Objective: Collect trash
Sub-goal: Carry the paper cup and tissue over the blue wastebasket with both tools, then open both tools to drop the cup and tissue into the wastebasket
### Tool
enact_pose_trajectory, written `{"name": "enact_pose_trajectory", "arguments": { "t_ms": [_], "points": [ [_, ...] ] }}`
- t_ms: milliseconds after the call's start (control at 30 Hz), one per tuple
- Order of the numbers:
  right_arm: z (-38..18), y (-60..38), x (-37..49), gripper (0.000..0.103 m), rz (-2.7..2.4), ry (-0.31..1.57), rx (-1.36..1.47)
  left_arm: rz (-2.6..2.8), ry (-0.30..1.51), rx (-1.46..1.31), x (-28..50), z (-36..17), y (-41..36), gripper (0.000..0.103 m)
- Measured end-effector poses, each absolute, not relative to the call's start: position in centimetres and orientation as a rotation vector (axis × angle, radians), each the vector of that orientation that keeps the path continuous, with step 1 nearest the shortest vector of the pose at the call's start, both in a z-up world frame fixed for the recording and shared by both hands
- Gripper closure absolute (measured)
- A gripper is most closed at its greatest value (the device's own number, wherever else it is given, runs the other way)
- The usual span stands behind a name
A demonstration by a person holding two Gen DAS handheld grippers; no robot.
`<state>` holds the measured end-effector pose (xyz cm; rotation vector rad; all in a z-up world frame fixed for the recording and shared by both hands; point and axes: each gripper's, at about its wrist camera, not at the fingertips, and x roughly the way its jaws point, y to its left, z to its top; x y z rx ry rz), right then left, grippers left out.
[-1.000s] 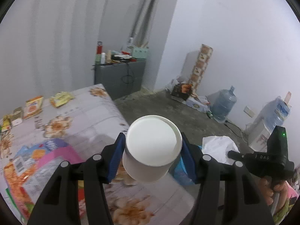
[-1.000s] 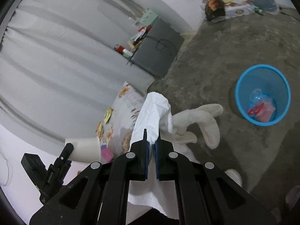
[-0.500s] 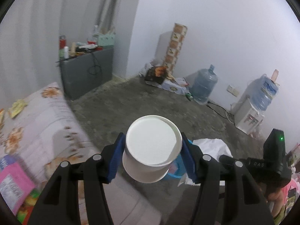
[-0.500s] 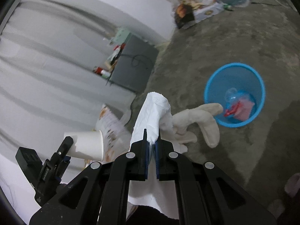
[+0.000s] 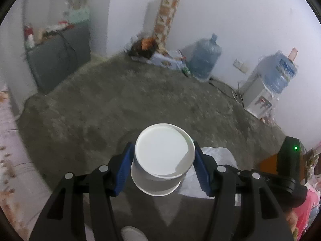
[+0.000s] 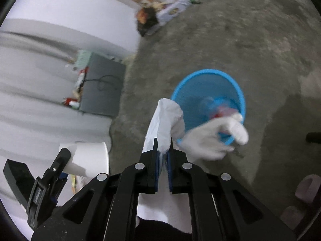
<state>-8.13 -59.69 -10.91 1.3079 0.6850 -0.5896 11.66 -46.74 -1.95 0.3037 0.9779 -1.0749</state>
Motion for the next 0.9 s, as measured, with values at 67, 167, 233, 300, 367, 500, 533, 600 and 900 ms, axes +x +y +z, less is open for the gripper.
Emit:
{"name": "enact_pose_trajectory", "arguments": {
  "t_ms": [67,167,233,300,367,500,533,600,900],
  "points": [
    [-12.2,-61.0,-7.9,0.095,-0.609,0.695,1.333,-1.089,1.007,0.312,11.6,-3.5,-48.6,0.046],
    [-15.0,-63.1,-7.4,0.094,-0.632,0.712,1.399,-1.103,1.044,0.324,11.4,-5.6,-51.2,0.046],
    [-16.3,-64.1,-7.2,0.094,-0.635,0.72,1.431,-1.105,1.064,0.34,11.4,-6.9,-52.5,0.046],
    [-17.5,-65.0,-6.7,0.094,-0.644,0.726,1.46,-1.107,1.077,0.349,11.4,-8.1,-53.8,0.046],
    [-18.4,-65.7,-6.2,0.092,-0.652,0.742,1.474,-1.098,1.091,0.352,11.6,-9.4,-54.8,0.046],
    [-19.6,-66.8,-5.3,0.09,-0.663,0.757,1.48,-1.086,1.111,0.347,12.2,-10.7,-55.9,0.046],
    [-19.7,-66.8,-5.2,0.09,-0.666,0.76,1.481,-1.081,1.114,0.343,12.3,-10.9,-56.0,0.046],
    [-19.9,-67.1,-4.9,0.089,-0.651,0.755,1.484,-1.077,1.116,0.345,12.4,-11.2,-56.3,0.046],
    [-20.2,-68.6,-4.0,0.058,-0.684,0.745,1.468,-1.098,1.114,0.281,13.0,-10.4,-55.7,0.046]
  ]
}}
